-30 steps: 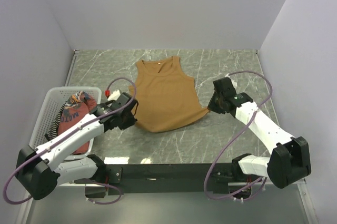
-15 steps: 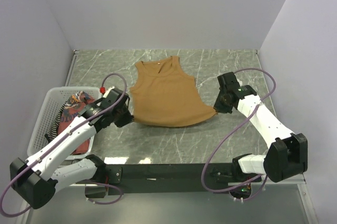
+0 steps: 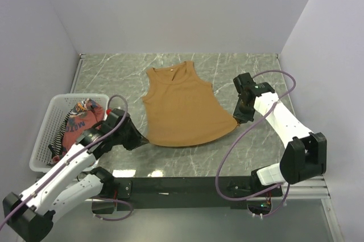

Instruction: Fold and stack the tank tops

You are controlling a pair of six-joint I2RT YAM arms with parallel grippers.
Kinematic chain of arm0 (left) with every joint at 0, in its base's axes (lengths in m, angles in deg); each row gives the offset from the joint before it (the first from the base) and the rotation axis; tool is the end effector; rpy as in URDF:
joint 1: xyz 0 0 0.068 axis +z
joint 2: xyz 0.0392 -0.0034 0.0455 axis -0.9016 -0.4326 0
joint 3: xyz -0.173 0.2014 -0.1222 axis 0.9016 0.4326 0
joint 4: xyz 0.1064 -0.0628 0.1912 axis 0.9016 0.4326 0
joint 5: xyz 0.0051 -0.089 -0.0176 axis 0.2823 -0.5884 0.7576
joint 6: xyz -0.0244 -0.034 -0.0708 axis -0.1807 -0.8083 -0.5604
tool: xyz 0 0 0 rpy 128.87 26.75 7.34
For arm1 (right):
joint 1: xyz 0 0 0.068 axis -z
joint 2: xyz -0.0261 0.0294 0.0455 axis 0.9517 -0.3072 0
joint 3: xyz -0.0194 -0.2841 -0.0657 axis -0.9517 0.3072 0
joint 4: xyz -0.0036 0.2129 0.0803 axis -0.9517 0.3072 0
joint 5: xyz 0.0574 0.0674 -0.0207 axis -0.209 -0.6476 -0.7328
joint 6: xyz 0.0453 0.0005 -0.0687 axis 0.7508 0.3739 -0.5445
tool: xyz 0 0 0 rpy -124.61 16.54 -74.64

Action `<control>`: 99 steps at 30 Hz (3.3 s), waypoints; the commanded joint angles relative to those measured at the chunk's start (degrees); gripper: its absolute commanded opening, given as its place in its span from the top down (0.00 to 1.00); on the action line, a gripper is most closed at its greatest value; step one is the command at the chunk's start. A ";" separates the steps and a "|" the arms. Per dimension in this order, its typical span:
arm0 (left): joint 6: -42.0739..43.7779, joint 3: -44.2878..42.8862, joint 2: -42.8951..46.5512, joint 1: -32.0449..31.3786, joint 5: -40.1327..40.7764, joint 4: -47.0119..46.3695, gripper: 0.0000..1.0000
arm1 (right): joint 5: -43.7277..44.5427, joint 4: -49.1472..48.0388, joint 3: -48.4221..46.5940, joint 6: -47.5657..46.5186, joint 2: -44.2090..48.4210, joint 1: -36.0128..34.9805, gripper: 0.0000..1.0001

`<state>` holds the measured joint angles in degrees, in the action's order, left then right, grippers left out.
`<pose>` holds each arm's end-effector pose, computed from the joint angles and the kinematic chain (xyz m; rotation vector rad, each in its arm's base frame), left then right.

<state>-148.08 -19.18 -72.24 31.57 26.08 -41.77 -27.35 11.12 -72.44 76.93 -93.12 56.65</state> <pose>0.1054 -0.0751 0.2387 -0.7530 2.5633 -0.7752 0.2195 0.0484 0.2574 0.5326 2.7788 -0.0469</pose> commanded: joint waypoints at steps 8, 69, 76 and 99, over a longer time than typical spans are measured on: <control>-3.84 6.80 6.77 0.45 -2.27 -3.02 0.99 | 10.98 7.73 -0.91 -0.81 -6.47 0.61 0.99; 7.66 -18.49 -40.05 4.76 28.31 -18.75 0.57 | 8.60 -21.80 2.61 12.72 -8.50 -38.57 0.59; 13.99 -23.25 -48.15 6.87 27.52 -23.15 0.57 | 10.89 -23.91 1.74 19.13 -8.23 -53.08 0.60; 19.80 -19.20 -52.38 9.86 19.52 -35.46 0.62 | 12.83 -22.15 -12.50 22.39 -27.92 -67.59 0.59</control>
<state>-129.61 -38.48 -124.59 41.10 46.87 -74.47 -16.75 -11.11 -82.04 97.85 -120.09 -10.28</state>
